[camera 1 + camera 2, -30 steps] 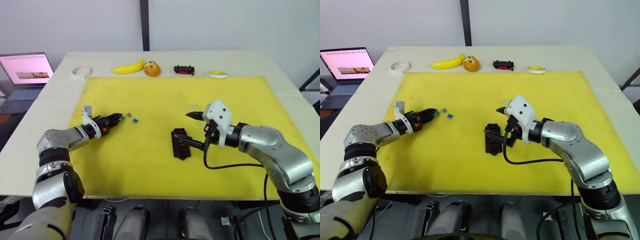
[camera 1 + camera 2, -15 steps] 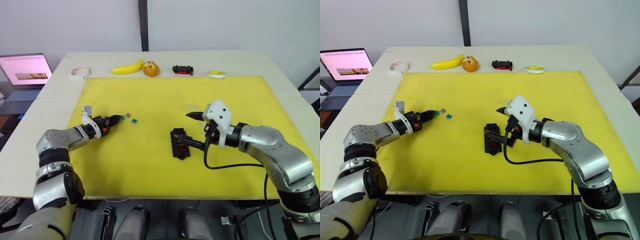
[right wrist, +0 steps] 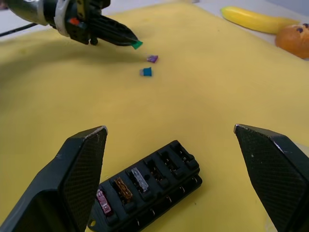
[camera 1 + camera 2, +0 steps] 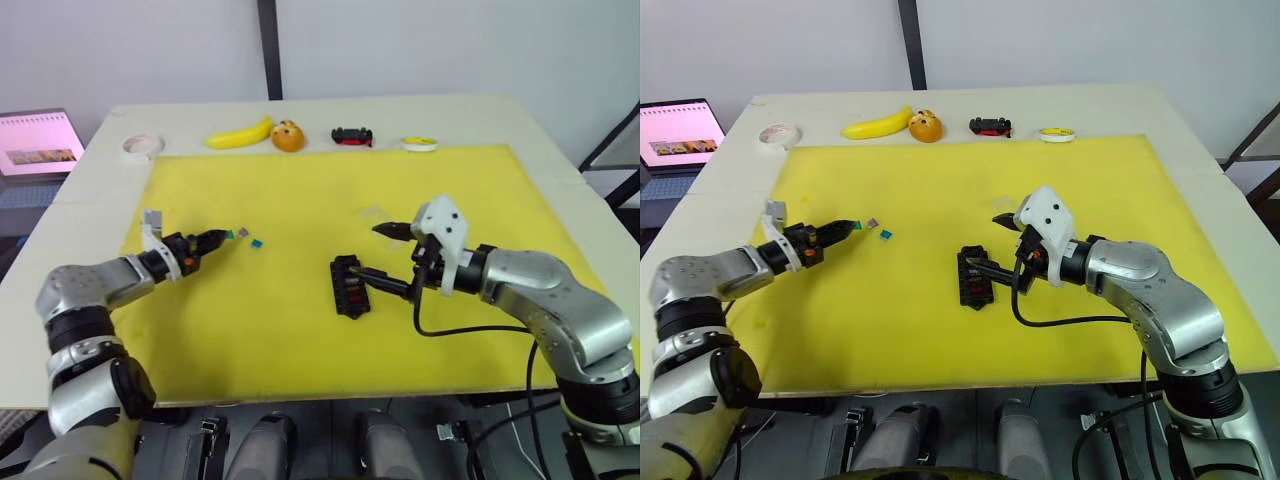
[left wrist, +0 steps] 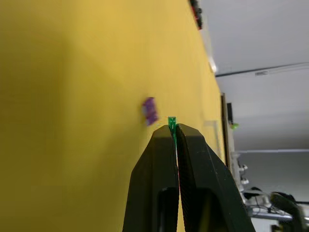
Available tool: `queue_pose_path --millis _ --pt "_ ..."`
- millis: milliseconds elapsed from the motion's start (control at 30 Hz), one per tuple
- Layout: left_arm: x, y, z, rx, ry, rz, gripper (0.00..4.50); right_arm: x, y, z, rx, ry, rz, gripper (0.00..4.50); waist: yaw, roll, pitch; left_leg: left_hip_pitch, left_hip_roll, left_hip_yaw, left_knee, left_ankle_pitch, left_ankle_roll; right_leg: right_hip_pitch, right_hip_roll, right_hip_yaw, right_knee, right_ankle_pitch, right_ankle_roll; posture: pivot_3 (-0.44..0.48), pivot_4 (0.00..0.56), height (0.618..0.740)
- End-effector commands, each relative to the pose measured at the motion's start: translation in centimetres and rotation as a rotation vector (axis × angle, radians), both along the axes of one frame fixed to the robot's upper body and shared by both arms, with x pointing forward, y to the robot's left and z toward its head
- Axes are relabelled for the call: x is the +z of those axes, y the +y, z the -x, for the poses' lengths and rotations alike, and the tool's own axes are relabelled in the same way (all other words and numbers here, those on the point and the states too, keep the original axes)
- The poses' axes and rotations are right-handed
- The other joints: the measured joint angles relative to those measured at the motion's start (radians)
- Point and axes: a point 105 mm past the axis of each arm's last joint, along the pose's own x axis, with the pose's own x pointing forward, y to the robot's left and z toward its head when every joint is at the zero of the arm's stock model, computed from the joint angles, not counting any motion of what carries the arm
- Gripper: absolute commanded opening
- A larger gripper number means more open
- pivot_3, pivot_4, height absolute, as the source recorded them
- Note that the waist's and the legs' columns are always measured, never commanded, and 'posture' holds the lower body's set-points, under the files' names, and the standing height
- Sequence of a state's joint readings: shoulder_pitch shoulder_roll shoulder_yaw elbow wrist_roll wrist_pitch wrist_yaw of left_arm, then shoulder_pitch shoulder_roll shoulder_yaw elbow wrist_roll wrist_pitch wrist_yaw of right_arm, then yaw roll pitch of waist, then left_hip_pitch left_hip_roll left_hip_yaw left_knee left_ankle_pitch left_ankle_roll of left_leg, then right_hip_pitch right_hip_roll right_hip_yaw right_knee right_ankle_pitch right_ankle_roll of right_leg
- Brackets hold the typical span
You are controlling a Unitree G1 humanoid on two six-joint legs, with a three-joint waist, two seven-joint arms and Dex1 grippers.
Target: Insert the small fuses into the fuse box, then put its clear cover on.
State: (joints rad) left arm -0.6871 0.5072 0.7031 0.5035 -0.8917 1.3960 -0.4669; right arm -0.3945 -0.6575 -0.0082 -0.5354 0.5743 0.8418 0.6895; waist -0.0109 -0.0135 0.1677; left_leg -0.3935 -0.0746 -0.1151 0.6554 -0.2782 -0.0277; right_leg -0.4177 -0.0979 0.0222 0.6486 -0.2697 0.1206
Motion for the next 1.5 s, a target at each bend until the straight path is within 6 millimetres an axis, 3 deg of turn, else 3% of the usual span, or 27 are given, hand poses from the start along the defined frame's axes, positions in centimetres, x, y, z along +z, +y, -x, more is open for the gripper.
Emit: queue_pose_path --millis 33,400,667,833,1133,1267,1500 --pt "5.0 -0.7 0.7 -0.041 -0.172 0.046 0.04 2.2 0.5 0.3 0.017 -0.037 -0.088 4.5 0.0 0.0 0.0 0.0 0.0 0.0 -0.001 0.0 0.0 -0.001 0.0 0.0 0.0 0.0 0.0 0.0 0.15 0.74" --pt "9.2 -9.2 1.8 -0.245 -0.355 0.129 0.04 5.0 2.4 -0.9 -0.019 0.04 -0.361 4.5 -0.003 -0.001 0.0 -0.001 0.0 0.002 -0.004 0.004 -0.007 -0.004 0.0 0.002 0.001 0.0 0.0 0.0 0.15 0.74" --pt "10.9 -12.9 2.5 -0.334 -0.418 0.222 0.04 5.7 3.3 -1.0 -0.043 0.174 -0.566 4.5 -0.001 -0.001 0.0 -0.001 0.0 0.003 -0.005 0.004 -0.007 -0.006 0.001 0.003 0.001 0.0 0.0 0.0 0.15 0.74" --pt "11.5 -14.4 2.8 -0.372 -0.423 0.273 0.04 6.4 3.2 -1.8 -0.097 0.251 -0.738 4.5 -0.001 -0.001 0.0 -0.001 0.0 0.004 -0.005 0.004 -0.007 -0.007 0.001 0.003 0.002 0.0 0.0 0.0 0.15 0.74" --pt "12.0 -15.6 2.7 -0.372 -0.418 0.315 0.04 7.6 3.3 -2.3 -0.116 0.294 -0.863 4.5 -0.004 -0.001 0.0 -0.001 0.0 0.004 -0.006 0.004 -0.007 -0.007 0.001 0.004 0.002 0.0 0.0 0.0 0.15 0.74" --pt "11.9 -15.5 2.8 -0.367 -0.416 0.322 0.0 8.0 3.4 -2.2 -0.107 0.303 -0.902 3.25 -0.004 -0.001 0.0 -0.001 0.0 0.005 -0.006 0.005 -0.007 -0.007 0.001 0.004 0.002 0.0 0.0 0.0 0.15 0.74" --pt "11.8 -15.6 3.0 -0.374 -0.413 0.329 0.0 7.9 3.7 -2.2 -0.1 0.328 -0.907 3.25 -0.005 -0.001 0.0 -0.001 0.0 0.005 -0.005 0.005 -0.007 -0.007 0.001 0.004 0.002 0.0 0.0 0.0 0.15 0.74"
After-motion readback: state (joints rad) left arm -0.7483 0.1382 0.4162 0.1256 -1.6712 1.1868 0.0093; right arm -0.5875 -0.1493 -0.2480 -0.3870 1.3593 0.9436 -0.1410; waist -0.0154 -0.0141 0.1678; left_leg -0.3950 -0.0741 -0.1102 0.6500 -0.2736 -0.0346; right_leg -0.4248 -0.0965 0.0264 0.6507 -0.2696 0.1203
